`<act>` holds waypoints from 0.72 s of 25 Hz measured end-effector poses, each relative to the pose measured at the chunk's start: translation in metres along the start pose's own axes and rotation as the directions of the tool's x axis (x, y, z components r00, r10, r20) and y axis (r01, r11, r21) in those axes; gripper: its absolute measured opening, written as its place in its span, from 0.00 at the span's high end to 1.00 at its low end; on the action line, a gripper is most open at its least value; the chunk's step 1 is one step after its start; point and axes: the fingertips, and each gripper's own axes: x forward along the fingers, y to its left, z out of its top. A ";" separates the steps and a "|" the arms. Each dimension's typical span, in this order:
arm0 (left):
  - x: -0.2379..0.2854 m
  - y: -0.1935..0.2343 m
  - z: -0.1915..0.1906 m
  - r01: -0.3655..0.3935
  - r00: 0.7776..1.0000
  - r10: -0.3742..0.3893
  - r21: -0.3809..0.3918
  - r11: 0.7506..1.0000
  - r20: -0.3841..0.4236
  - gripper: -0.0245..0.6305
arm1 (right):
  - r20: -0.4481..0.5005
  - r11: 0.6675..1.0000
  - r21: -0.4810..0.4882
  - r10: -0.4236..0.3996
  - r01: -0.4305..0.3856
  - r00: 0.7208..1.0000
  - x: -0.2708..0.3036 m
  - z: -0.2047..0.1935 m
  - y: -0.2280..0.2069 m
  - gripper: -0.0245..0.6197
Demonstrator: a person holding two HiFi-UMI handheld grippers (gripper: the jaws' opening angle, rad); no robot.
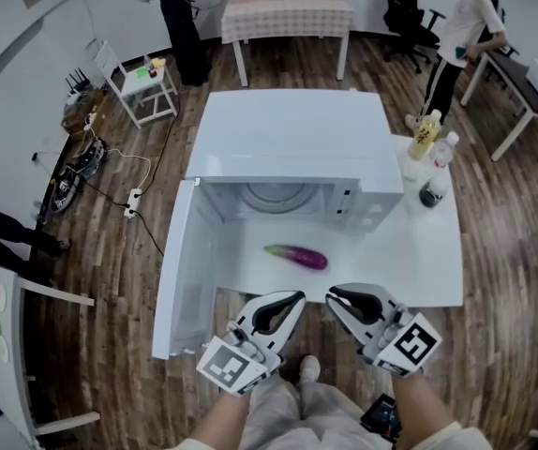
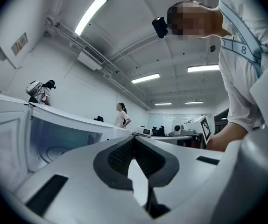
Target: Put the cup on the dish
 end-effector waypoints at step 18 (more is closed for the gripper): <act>0.001 0.040 -0.039 0.002 1.000 -0.004 -0.071 0.997 -0.019 0.96 | -0.093 1.000 0.007 0.001 0.000 0.996 0.043 -0.046 -0.030 0.81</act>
